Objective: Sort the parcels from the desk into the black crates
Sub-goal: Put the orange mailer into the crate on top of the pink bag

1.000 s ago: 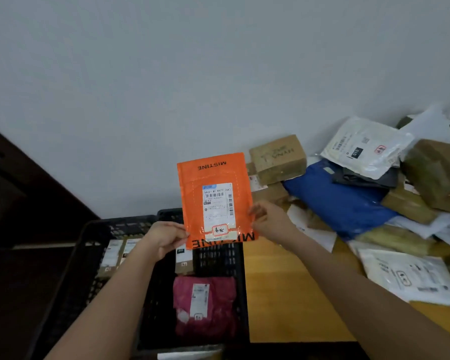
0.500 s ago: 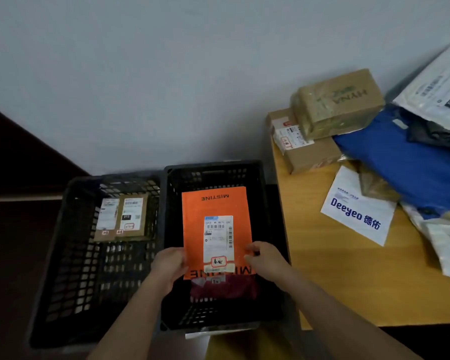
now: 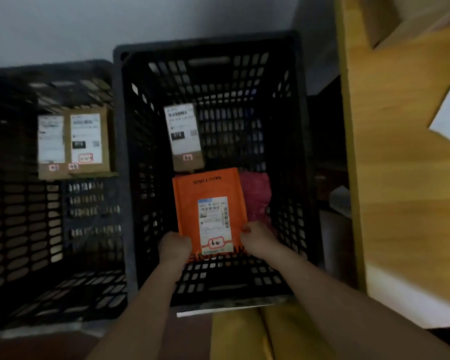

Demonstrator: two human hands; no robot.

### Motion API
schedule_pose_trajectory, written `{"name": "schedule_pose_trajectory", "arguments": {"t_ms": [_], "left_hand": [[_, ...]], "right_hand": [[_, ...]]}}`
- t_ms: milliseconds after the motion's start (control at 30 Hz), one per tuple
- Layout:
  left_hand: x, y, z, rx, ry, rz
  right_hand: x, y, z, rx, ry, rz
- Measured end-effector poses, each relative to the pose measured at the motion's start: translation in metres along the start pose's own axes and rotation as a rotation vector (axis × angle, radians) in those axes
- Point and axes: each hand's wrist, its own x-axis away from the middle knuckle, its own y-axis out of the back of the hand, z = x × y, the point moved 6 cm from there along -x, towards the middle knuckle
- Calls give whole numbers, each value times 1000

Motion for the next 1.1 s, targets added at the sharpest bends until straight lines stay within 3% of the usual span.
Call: {"name": "schedule_pose_trajectory", "arguments": {"t_ms": [233, 433, 533, 633, 800, 967, 1100], "left_hand": [[-23, -22, 9, -88, 20, 61], [-2, -21, -15, -80, -174, 94], [17, -8, -36, -245, -350, 33], [37, 5, -58, -593, -549, -95], [113, 36, -109, -857, -680, -245], [167, 54, -158, -900, -806, -323], [209, 56, -205, -889, -924, -362]], "right_hand": [[-25, -23, -16, 43, 4, 149], [-14, -18, -4, 34, 117, 80], [2, -5, 9, 192, 134, 23], [33, 20, 28, 361, 189, -73], [89, 53, 67, 595, 323, -289], [136, 96, 93, 728, 378, -603], [180, 142, 102, 619, 442, -852]]}}
